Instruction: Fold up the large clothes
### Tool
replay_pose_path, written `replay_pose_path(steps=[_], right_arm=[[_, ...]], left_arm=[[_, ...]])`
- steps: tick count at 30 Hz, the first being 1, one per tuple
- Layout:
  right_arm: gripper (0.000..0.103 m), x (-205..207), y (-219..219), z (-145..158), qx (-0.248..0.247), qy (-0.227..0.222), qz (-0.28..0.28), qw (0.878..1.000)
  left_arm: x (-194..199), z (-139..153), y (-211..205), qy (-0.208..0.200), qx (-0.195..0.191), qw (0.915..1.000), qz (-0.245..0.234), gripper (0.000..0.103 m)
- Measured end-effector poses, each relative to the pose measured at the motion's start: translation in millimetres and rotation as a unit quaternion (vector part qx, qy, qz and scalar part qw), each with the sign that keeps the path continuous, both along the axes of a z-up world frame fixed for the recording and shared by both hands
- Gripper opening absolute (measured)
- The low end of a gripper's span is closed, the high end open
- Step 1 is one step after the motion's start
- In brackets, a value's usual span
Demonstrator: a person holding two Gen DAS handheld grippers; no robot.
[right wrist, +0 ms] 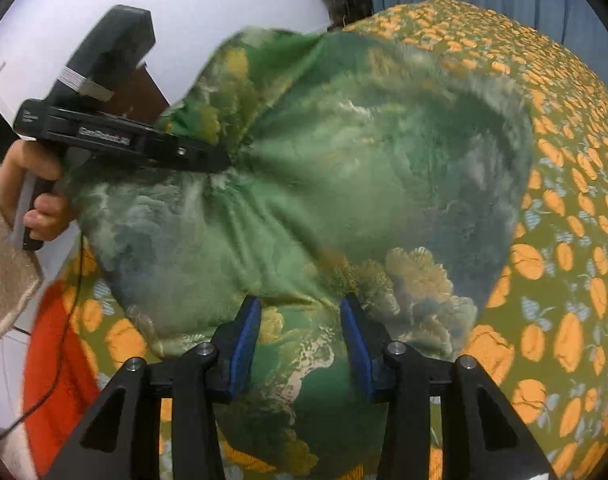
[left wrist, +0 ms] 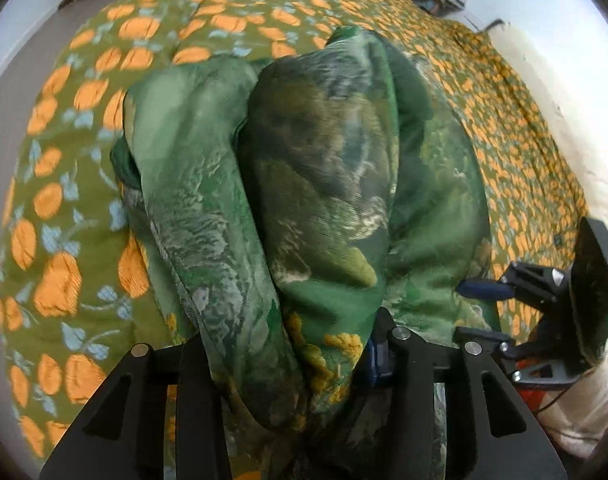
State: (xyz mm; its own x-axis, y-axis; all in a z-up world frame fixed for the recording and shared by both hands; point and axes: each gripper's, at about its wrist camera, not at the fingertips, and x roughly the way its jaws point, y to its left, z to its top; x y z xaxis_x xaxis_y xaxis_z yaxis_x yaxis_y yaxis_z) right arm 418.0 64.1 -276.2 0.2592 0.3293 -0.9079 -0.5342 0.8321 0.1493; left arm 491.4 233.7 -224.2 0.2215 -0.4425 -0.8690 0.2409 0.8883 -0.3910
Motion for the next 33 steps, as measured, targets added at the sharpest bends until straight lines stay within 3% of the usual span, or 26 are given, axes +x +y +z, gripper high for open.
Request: replay_pose_path(steps=[5,9,12,15,18,22,27,33], right_arm=[[0.043,-4.1,8.8,-3.8,-0.011,-0.01,-0.002,1.0],[0.043,8.7,5.1,35.2,0.03,0.023,-0.017,0.999],[0.043,39.3,4.0,66.7,0.065,0.001,-0.047,0.997],[0.043,77.9,20.8,78.6,0.07,-0.014,-0.06,0.996],[0.043,112.3,49.4,71.2,0.064,-0.023,-0.053,0.996],[0.045,144.7,77.5,30.8,0.054,-0.005,-0.047,0.997],[0.045,156.7,92.3,-25.3,-0.002,0.017,-0.053,0.998],[0.045,152.8,92.7,-37.5,-0.027,-0.021,-0.041,0.999]], left_arm=[[-2.3,-4.0,4.0,-0.007,-0.012,0.9999,0.003,0.045],[-2.9,-4.1,9.5,-0.013,-0.017,0.9998,0.004,0.046],[-4.3,-5.1,11.4,-0.018,-0.022,0.9996,0.007,0.046],[-5.4,-4.5,11.3,-0.02,-0.021,0.9995,0.008,0.046],[-8.3,-5.1,11.3,-0.022,-0.021,0.9995,0.009,0.046],[-13.9,-7.8,15.0,-0.025,-0.027,0.9992,0.017,0.046],[-10.9,-19.4,19.9,-0.015,-0.033,0.9989,0.028,0.046],[-5.7,-17.8,13.5,-0.013,-0.017,0.9995,0.022,0.046]])
